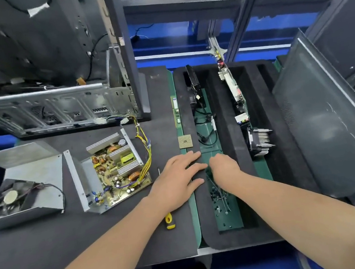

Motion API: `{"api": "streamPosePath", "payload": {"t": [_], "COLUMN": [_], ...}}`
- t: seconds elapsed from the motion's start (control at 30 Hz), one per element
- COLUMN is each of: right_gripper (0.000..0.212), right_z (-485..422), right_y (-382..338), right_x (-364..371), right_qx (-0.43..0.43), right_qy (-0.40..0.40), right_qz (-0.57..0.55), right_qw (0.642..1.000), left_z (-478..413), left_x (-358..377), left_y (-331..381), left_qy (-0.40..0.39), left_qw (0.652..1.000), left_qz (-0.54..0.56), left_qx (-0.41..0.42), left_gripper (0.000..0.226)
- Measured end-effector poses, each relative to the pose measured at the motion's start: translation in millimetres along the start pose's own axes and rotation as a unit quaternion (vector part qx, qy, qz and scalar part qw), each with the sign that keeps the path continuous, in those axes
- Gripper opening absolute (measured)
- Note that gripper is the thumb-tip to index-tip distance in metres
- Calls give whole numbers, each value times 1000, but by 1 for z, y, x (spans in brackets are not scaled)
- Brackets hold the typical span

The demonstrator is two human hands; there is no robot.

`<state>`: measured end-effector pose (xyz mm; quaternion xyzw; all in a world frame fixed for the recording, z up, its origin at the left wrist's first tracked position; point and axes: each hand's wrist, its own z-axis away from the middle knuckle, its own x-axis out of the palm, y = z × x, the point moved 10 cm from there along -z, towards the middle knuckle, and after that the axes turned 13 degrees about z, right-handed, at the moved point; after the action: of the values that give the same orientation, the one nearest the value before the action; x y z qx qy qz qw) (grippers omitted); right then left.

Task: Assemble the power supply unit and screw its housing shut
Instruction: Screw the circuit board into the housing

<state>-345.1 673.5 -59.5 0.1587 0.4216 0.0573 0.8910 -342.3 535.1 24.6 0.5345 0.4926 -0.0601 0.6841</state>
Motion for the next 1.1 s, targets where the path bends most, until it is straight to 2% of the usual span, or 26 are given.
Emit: {"api": "streamPosePath", "payload": {"t": [0.33,0.47,0.57,0.67,0.77,0.9,1.0,1.1], "right_gripper": [26,25,7,21,28,25,20,19], "right_z": [6,15,25,42,63,90,106,118], "right_y": [-6,4,19,37,42,35,22,11], "right_x": [10,-3,-19,-27,-35,-51,-69,-88], "right_qx": [-17,11,38,63,28,-30,-78,-105], "right_qy": [-2,12,35,28,13,-2,-14,-14], "right_qz": [57,-20,-141,-317,-450,-598,-667,-685], "right_qw": [998,1000,989,946,892,801,741,721], "left_z": [0,0,1,0,-5,-8,-6,-2], "left_x": [-3,-5,-6,-9,-19,-51,-74,-96], "left_y": [1,2,3,2,6,20,35,44], "left_qy": [12,14,12,0,-3,48,79,105], "left_qw": [1000,1000,1000,998,994,988,982,977], "left_qz": [7,12,24,63,99,143,174,185], "left_qx": [3,5,-1,-21,-36,-34,-6,14], "left_gripper": [42,42,43,46,45,38,27,16]}}
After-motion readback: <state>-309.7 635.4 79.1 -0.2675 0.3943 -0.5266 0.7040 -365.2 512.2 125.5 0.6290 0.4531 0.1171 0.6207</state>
